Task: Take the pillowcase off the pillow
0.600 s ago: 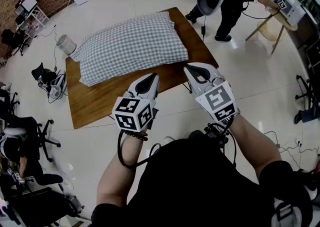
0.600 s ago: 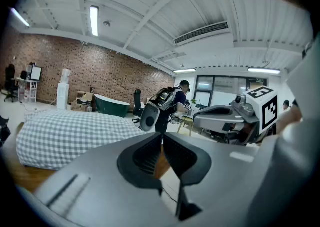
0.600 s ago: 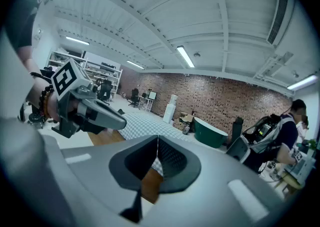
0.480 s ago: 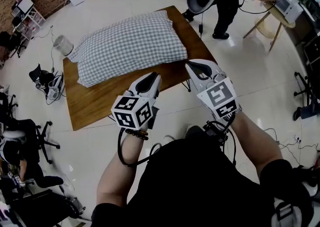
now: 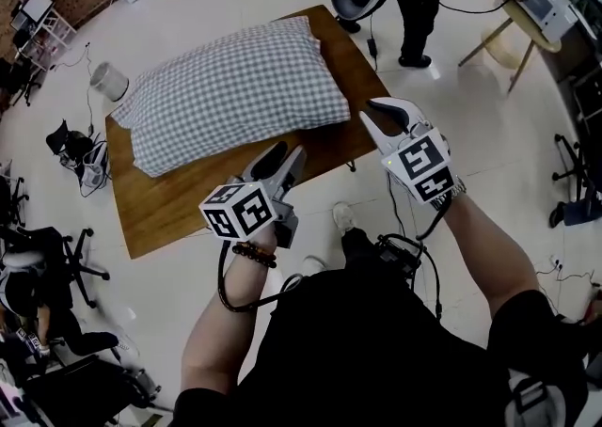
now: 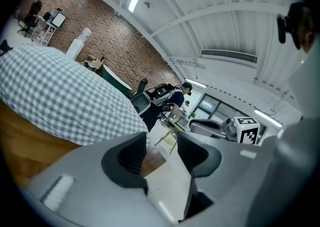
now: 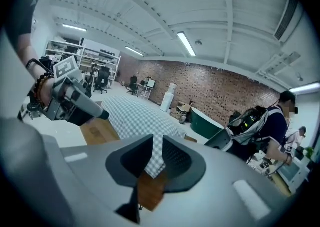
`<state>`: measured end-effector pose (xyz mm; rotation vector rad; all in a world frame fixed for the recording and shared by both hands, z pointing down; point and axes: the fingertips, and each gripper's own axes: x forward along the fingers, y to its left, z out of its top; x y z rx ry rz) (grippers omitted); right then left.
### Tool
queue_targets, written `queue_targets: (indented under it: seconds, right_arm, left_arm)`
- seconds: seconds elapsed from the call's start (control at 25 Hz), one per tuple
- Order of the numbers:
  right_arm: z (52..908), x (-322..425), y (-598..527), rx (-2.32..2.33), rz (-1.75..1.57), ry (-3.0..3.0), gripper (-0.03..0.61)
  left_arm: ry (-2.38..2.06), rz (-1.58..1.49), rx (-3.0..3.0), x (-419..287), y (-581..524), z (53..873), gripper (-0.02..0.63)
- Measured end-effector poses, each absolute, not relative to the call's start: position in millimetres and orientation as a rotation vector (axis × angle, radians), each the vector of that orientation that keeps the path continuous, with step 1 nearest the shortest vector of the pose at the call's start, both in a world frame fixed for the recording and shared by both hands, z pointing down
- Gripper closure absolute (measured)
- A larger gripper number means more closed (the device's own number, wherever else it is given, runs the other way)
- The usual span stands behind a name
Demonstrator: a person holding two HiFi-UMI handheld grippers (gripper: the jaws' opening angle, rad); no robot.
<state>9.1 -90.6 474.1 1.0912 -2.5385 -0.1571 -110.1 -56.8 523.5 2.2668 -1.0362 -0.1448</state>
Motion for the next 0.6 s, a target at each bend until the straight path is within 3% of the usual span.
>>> queue_targets:
  seconds: [0.32,0.6]
  right_arm:
    - [518,51,-227,0.926,-0.072,-2.508,0.472]
    - [578,44,-346,0.680,0.013,-2.488,0.401]
  left_arm:
    - [-1.023,-0.286,1.995,-85,-169,565,0.333]
    - [-1.034,-0.365,1.780,-82,-271,607,0.258]
